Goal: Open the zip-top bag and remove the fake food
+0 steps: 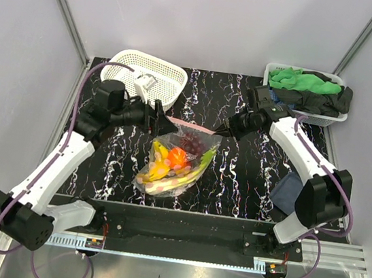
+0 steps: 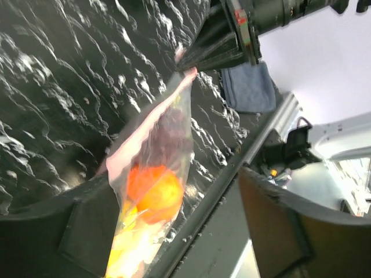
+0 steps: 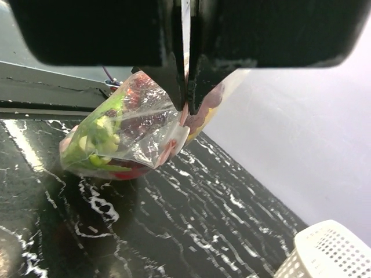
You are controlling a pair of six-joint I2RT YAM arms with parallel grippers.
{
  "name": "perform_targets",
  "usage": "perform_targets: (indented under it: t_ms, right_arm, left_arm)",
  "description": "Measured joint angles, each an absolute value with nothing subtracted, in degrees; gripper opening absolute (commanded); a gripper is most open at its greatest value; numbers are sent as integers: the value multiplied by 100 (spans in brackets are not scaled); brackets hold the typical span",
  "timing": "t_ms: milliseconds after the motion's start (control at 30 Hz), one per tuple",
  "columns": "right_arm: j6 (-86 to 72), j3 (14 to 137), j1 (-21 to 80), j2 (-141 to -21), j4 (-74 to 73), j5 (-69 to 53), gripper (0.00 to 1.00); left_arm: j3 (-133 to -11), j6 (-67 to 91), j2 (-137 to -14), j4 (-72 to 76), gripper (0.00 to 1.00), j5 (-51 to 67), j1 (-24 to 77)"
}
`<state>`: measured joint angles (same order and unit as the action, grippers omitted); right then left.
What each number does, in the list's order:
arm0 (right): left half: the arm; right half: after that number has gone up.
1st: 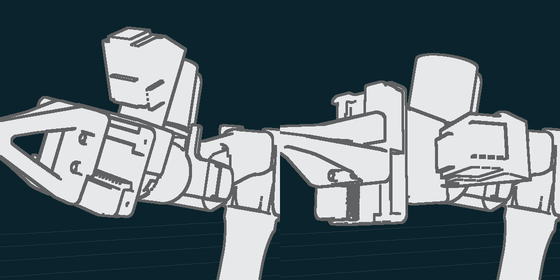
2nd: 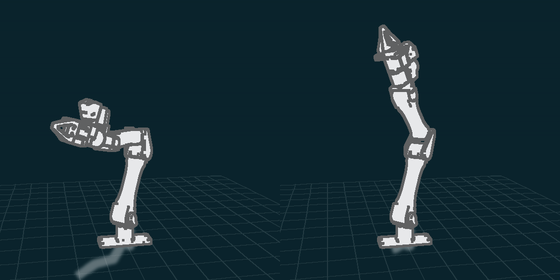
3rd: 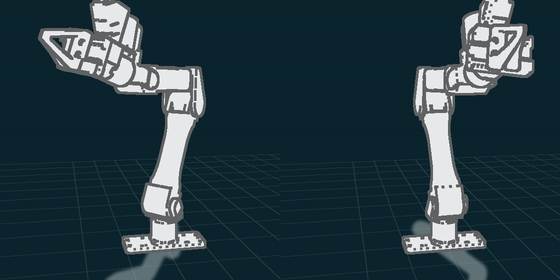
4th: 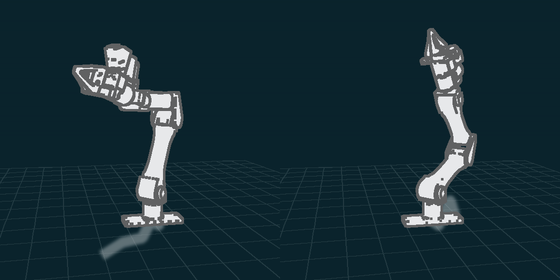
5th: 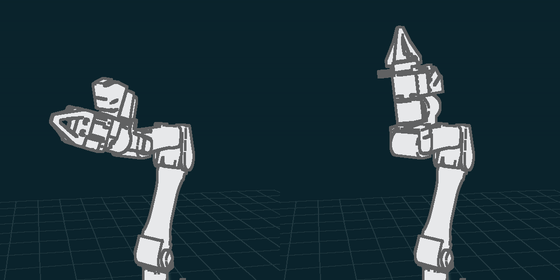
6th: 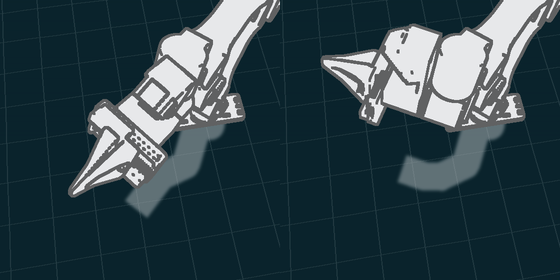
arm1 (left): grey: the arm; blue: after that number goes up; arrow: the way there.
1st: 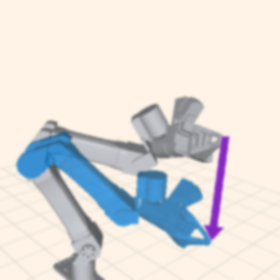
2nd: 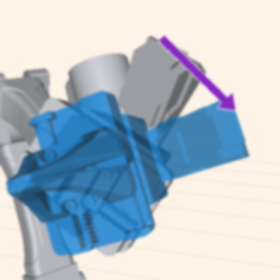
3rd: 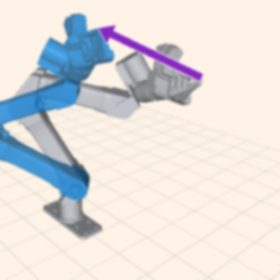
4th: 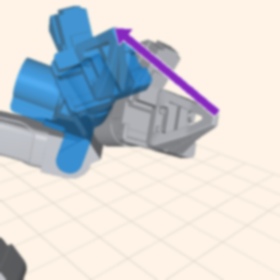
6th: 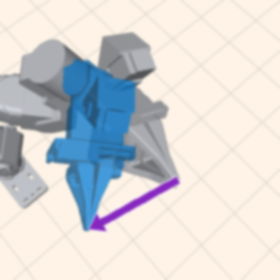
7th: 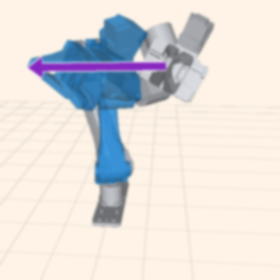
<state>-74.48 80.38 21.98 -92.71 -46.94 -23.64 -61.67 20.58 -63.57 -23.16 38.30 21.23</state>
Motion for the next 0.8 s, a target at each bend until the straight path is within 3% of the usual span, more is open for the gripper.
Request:
perform_targets:
  t_ms: [433,700,800]
  right_arm:
    - [-7596,8449,2886,-9015,-4831,-2051,0]
    - [-7588,8549,3153,-8744,-4976,-1892,0]
    - [-7579,8549,3240,-8624,-4982,-1865,0]
  left_arm:
    - [-7404,668,-6678,-2554,82,2801,3590]
    - [-7944,-401,-7417,-3433,82,2930,3612]
    - [-8125,-672,-7767,-3793,77,3096,3612]
